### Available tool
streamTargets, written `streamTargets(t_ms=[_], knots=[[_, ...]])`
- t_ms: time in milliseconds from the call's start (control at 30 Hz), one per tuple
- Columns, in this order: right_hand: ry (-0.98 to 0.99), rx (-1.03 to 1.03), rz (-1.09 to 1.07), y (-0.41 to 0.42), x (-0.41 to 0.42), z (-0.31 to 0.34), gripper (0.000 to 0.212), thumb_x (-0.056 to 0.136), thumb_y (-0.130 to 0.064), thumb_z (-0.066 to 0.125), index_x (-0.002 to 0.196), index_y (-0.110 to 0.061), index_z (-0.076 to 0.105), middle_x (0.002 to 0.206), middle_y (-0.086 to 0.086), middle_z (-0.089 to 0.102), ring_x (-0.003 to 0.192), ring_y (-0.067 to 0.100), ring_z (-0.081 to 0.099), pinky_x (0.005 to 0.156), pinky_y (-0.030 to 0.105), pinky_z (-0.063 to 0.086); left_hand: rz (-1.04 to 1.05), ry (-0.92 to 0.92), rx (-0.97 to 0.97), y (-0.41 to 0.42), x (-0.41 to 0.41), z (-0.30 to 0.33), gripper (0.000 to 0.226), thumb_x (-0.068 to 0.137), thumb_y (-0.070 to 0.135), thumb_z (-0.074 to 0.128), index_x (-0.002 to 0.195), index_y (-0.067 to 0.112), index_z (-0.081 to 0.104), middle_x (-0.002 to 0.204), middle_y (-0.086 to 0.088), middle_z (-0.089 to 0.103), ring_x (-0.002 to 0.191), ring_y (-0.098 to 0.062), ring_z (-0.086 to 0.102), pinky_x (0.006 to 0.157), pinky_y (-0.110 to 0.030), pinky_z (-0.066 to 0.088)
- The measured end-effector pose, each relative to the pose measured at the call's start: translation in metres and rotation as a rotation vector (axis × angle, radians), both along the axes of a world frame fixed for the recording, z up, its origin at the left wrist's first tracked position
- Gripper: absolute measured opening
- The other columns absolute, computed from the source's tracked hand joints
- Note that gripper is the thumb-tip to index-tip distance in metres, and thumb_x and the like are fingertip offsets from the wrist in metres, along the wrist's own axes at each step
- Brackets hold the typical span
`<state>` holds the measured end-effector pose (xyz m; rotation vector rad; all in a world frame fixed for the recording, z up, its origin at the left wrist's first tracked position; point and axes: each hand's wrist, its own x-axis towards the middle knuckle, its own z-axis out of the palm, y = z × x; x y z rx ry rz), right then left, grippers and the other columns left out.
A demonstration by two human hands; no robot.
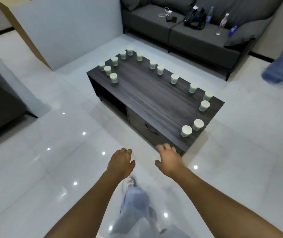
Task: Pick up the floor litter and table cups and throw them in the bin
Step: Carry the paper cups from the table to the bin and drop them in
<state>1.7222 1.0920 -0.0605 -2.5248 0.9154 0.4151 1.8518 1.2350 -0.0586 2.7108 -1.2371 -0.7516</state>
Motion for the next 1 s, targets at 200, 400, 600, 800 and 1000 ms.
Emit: streamTargets(t_ms=[200,400,600,800,1000], knots=[[0.0,0.017,0.028,-0.037,0.148,0.005,0.052,0.094,-0.028,0.052,0.141,-0.017,0.033,0.143,0.007,0.035,0.126,0.029,0.038,0.098,0.04,0.044,0.06,-0.004,-0.048,-0.039,0.142,0.005,0.046,0.096,0.033,0.046,0.137,0.013,0.043,0.133,-0.007,0.05,0.122,-0.022,0.045,0.098,-0.03,0.04],[0.001,0.061,0.081,-0.067,0.271,0.01,0.053,0.094,-0.026,0.051,0.143,-0.017,0.031,0.141,0.007,0.035,0.125,0.029,0.038,0.096,0.041,0.045,0.121,0.013,-0.051,-0.066,0.259,0.009,0.048,0.097,0.033,0.045,0.141,0.012,0.039,0.134,-0.006,0.047,0.125,-0.023,0.041,0.101,-0.032,0.04],[0.057,0.108,0.101,-0.12,0.376,-0.012,0.052,0.093,-0.025,0.052,0.14,-0.016,0.033,0.141,0.009,0.035,0.126,0.03,0.037,0.097,0.041,0.044,0.131,0.035,-0.024,-0.11,0.362,-0.006,0.049,0.097,0.032,0.045,0.141,0.012,0.038,0.137,-0.008,0.045,0.126,-0.024,0.041,0.101,-0.032,0.039],[0.033,0.121,0.102,-0.199,0.497,-0.027,0.05,0.094,-0.024,0.052,0.14,-0.015,0.034,0.143,0.009,0.034,0.127,0.03,0.036,0.099,0.042,0.042,0.165,0.039,-0.005,-0.185,0.479,-0.015,0.049,0.097,0.034,0.045,0.14,0.012,0.038,0.137,-0.008,0.045,0.126,-0.024,0.04,0.1,-0.034,0.041],[0.014,0.149,0.076,-0.26,0.592,-0.022,0.055,0.093,-0.026,0.054,0.143,-0.019,0.032,0.14,0.008,0.036,0.127,0.028,0.037,0.102,0.042,0.041,0.163,0.045,0.029,-0.247,0.573,-0.013,0.049,0.097,0.033,0.047,0.141,0.011,0.038,0.138,-0.009,0.045,0.126,-0.024,0.041,0.1,-0.033,0.04]])
